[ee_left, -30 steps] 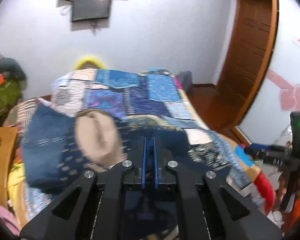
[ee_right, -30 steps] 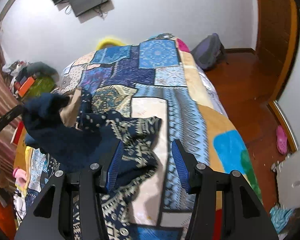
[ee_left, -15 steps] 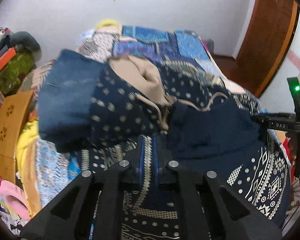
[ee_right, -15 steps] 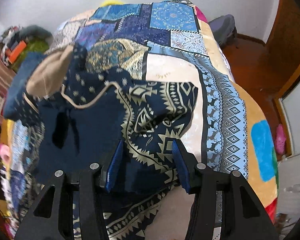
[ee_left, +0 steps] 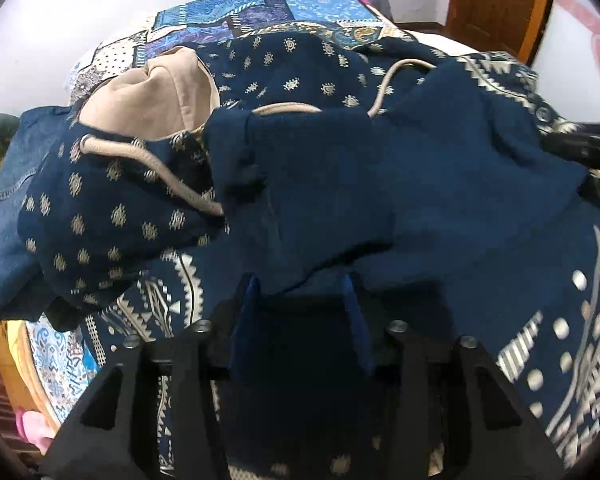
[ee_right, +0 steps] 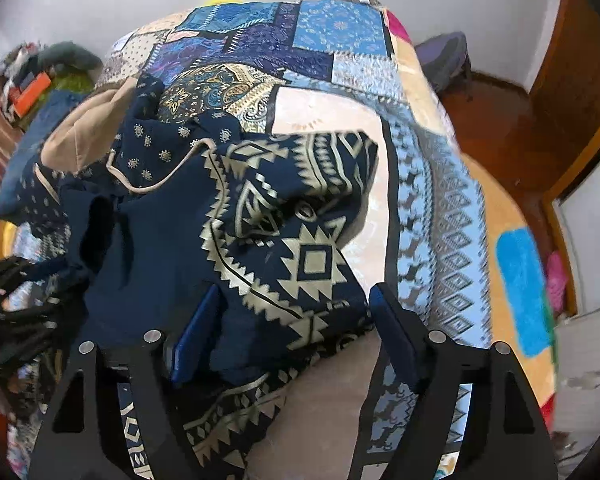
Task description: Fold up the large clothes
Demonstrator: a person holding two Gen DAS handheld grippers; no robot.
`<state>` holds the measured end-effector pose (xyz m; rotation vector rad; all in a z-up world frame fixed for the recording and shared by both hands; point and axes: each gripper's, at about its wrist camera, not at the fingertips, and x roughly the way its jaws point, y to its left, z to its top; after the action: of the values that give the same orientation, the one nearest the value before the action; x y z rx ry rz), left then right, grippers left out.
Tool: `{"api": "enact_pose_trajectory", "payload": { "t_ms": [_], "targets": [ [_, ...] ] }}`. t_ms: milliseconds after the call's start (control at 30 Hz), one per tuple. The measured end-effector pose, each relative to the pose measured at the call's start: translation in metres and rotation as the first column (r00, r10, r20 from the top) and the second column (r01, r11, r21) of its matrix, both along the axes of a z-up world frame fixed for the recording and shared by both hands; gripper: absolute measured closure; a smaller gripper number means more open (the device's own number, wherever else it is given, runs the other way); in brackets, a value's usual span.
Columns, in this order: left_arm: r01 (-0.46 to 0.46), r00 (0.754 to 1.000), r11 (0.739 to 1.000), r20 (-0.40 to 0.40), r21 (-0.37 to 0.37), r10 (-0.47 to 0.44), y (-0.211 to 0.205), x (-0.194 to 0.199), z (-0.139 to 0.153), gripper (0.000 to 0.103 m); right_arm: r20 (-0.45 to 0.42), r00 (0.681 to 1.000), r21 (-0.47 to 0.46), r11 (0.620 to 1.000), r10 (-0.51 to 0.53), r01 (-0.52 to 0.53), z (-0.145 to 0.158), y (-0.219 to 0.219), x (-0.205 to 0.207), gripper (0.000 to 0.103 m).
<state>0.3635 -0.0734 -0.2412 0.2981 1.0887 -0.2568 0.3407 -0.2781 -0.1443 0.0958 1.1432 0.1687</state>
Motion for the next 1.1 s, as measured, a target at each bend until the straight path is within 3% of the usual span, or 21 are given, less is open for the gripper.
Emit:
{"api": "enact_pose_trajectory", "payload": {
  "t_ms": [267,333,400,467,667,833,967,1100],
  "targets": [
    [-0.060,0.998,0.996,-0.019,-0.058,0.059,-0.009,0.028,-0.006,0.049,0.017,1.000,0.001,1.000,0.000,0.000,-0.002,0.003,0.000,0.024],
    [-0.070,0.998,0.995,-0.001,-0.075,0.071,-0.009,0.029,-0.004,0.057,0.012,1.000,0.008,1.000,-0.003,0.003,-0.002,0.002,0.000,0.024],
    [-0.080,0.997,0.991,0.010,-0.104,0.081,-0.006,0.028,0.001,0.081,0.007,1.000,0.009,1.000,-0.005,0.005,-0.002,0.000,0.000,0.024],
    [-0.080,0.996,0.987,0.015,-0.143,0.083,-0.003,0.030,0.010,0.087,0.001,1.000,0.000,1.000,-0.005,0.005,0.000,-0.001,0.000,0.024],
    [-0.073,0.990,0.952,0.096,-0.297,0.106,0.030,0.007,0.069,0.090,0.046,0.999,-0.070,0.997,-0.014,0.017,0.019,-0.003,-0.005,0.024],
    [-0.073,0.969,0.914,0.189,-0.400,0.160,0.068,-0.021,0.125,0.090,0.111,0.994,-0.102,0.995,-0.012,0.023,0.043,-0.004,-0.009,0.024],
    [-0.099,0.949,0.900,0.232,-0.425,0.214,0.099,-0.042,0.144,0.090,0.139,0.990,-0.116,0.993,0.009,0.007,0.054,0.006,-0.009,0.024],
    [-0.156,0.943,0.898,0.210,-0.411,0.260,0.123,-0.046,0.133,0.090,0.131,0.990,-0.127,0.991,0.053,-0.036,0.050,0.024,-0.006,0.024]
  ]
}}
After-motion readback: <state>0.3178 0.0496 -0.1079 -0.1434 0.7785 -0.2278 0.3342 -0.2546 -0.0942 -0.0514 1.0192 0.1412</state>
